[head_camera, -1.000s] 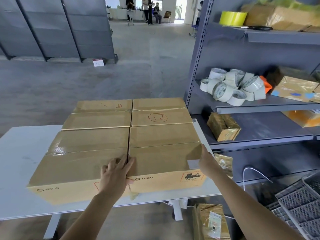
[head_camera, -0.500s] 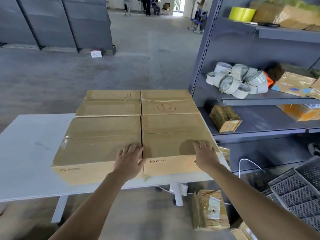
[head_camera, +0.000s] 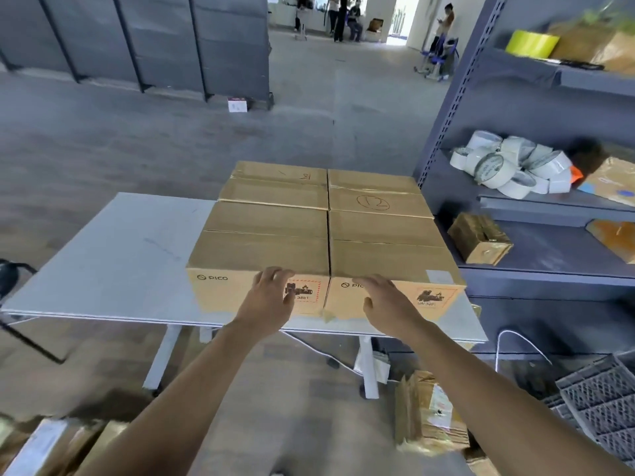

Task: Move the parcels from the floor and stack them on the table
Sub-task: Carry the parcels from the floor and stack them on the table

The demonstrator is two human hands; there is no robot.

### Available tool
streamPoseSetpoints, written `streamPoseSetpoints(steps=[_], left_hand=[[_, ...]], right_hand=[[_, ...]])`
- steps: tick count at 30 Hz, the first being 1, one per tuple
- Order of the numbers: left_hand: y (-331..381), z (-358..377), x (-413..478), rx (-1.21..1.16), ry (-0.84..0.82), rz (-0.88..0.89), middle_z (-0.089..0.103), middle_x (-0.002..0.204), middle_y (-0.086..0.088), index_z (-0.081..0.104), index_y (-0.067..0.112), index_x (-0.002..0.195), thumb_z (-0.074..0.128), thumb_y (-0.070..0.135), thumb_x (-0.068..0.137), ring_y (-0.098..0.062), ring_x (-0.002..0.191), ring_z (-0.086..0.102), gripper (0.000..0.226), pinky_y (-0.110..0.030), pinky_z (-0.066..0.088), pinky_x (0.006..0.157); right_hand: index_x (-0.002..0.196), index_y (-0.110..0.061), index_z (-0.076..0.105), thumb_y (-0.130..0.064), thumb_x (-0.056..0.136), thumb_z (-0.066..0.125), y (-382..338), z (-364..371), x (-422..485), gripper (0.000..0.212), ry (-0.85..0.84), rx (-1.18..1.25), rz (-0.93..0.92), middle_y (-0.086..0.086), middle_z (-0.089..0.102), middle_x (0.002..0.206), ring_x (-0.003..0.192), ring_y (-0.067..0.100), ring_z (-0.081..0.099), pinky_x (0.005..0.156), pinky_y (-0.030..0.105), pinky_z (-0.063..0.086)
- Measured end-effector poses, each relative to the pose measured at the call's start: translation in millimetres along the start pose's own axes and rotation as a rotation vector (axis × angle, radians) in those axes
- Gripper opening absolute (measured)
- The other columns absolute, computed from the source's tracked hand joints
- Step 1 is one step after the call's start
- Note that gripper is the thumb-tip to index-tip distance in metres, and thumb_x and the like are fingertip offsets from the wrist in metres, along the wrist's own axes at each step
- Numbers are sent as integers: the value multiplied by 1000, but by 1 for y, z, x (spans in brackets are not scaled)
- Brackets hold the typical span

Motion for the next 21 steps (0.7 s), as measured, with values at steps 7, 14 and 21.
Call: streamPoseSetpoints(steps=[7, 14, 21], left_hand=[[-8, -37, -126, 15, 114, -179, 46, 138, -10, 48, 13, 135, 54, 14, 91, -29, 129, 39, 44, -34, 28, 109], [-35, -64, -275, 108, 131, -400, 47, 138, -10, 46, 15, 137, 48, 23, 94, -30, 128, 39, 45, -34, 30, 103], [-72, -104, -405, 39, 269, -627, 45, 136, -13, 47, 15, 136, 56, 18, 91, -31, 127, 43, 46, -35, 33, 104]], right_hand=[[134, -12, 53, -2, 93, 45, -84, 18, -45, 43, 88, 284, -242, 9, 52, 136, 123, 23, 51, 97, 25, 37], [131, -9, 56, 0, 91, 47, -171, 72, -125, 42, -65, 407, -377, 13, 57, 130, 114, 28, 56, 92, 27, 38], [133, -21, 53, -8, 95, 44, -265, 128, -192, 40, -265, 444, -491, 4, 57, 131, 116, 17, 55, 85, 22, 39]])
Point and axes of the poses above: each hand's wrist, its own x-axis towards the middle knuckle, its own z-axis out of the palm, y = z × x, the point moved 5 cm from there along x, towards the middle knuckle
